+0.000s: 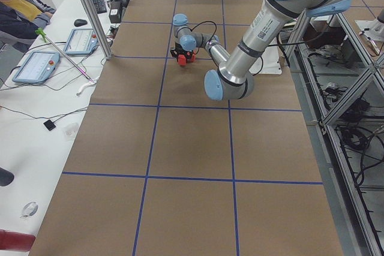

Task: Form red blocks into L shape at center
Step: 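Lower the red cube beside the nearer center cube, forming a corner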

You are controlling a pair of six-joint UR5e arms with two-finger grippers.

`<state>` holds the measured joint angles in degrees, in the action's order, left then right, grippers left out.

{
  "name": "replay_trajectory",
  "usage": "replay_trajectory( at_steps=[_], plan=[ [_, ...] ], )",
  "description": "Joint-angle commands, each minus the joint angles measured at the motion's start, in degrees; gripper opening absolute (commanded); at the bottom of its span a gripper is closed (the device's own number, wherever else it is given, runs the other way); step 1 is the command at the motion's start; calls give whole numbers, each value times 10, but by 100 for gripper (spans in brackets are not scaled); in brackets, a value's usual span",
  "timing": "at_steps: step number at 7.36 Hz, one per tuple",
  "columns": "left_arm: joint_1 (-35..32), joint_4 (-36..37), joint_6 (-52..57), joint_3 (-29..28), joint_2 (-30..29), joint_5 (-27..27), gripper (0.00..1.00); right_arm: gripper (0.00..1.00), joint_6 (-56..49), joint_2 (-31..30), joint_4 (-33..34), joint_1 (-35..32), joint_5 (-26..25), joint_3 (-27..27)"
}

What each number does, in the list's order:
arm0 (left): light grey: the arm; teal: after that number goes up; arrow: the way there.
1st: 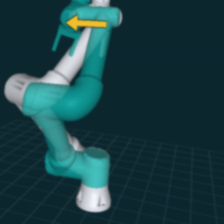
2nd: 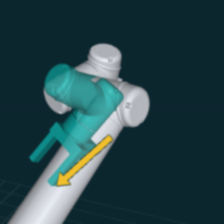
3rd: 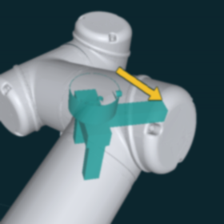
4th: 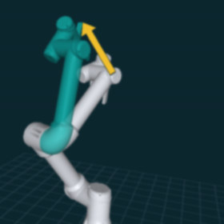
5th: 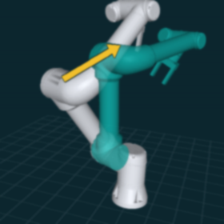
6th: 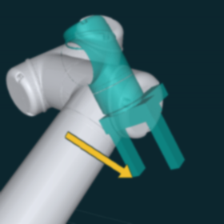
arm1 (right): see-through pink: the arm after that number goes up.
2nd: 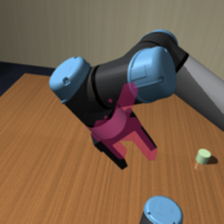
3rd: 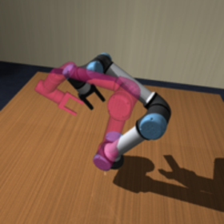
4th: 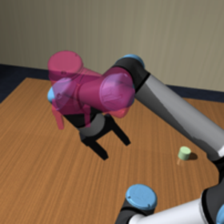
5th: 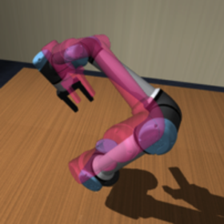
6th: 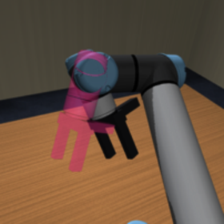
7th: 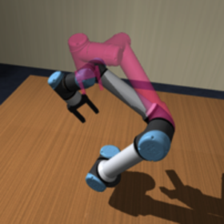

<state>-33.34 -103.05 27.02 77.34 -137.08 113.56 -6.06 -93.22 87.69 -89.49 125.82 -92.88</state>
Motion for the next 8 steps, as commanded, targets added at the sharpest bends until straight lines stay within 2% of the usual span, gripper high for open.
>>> replay_trajectory(
  at_steps=[1, 8],
  plan=[
    [0, 0, -6, -11, -6, 0, 18, 99, 0, 1, 0, 0, 0, 1],
    [0, 0, -6, -17, -6, 0, 37, 99, 1, 4, 0, -1, 0, 1]
  ],
)
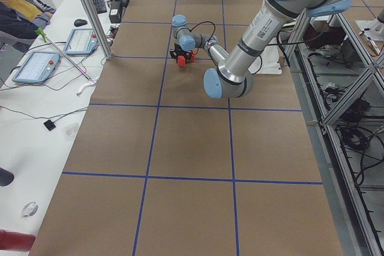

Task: Form red blocks into L shape at center
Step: 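Lower the red cube beside the nearer center cube, forming a corner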

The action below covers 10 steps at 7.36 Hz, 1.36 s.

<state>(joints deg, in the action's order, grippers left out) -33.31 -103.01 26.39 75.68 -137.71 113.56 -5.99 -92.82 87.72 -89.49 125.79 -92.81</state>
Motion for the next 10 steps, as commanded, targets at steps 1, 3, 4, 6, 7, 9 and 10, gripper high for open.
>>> replay_trajectory(
  at_steps=[1, 3, 4, 6, 7, 9, 10],
  plan=[
    [0, 0, 0, 0, 0, 1, 41, 99, 0, 0, 0, 0, 1, 0],
    [1, 0, 0, 0, 1, 0, 63, 99, 0, 0, 0, 0, 0, 0],
    [1, -1, -10, -1, 2, 1, 98, 99, 0, 1, 0, 0, 1, -1],
    [5, -1, -22, 2, 2, 0, 100, 99, 1, 1, 0, 0, 1, -1],
    [4, 0, -22, 3, 2, 0, 100, 99, 1, 1, 0, 0, 0, 0],
    [-2, 0, -22, 9, 3, 1, 100, 99, 1, 1, 0, 0, 0, -1],
    [-6, 3, -22, 17, 3, 0, 100, 99, 2, 1, 0, 0, 0, 0]
  ],
)
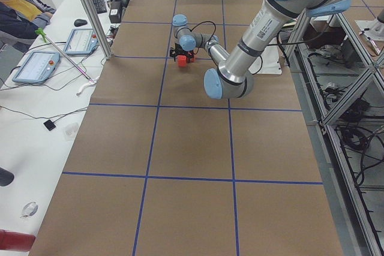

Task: Form red blocks into L shape at center
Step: 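Lower the red cube beside the nearer center cube, forming a corner, then open the left gripper and withdraw it away from the cubes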

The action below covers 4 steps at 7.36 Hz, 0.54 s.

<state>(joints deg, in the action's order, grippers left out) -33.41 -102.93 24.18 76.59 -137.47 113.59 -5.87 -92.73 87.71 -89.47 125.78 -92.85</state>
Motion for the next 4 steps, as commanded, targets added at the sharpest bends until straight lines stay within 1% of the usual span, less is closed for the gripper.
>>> replay_trajectory(
  at_steps=[1, 3, 4],
  plan=[
    [-16, 11, 3, 18, 0, 0, 100, 99, 2, 0, 0, 0, 1, -1],
    [-27, 63, 7, 68, 3, 1, 100, 99, 2, 0, 0, 0, 0, 0],
    [-36, 69, 7, 82, 4, 2, 100, 99, 2, 0, 0, 0, 0, 1]
  ],
)
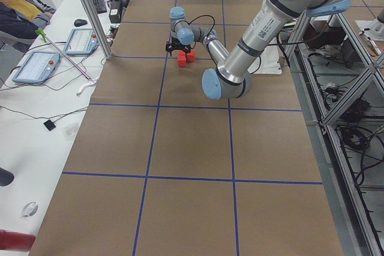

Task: Form red blocks into L shape at center
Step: 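Open the left gripper and withdraw it away from the cubes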

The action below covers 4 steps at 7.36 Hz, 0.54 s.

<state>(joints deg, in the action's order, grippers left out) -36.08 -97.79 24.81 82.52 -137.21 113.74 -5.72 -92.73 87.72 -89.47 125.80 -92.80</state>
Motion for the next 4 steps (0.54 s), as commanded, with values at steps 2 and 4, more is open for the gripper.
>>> replay_trajectory(
  at_steps=[2, 4],
  plan=[
    [-60, 18, 1, 34, 59, 8, 100, 99, -1, -1, 0, 0, 0, 1],
    [-129, 18, -3, 73, 144, 10, 100, 99, -1, 0, 0, 0, -2, 5]
  ],
)
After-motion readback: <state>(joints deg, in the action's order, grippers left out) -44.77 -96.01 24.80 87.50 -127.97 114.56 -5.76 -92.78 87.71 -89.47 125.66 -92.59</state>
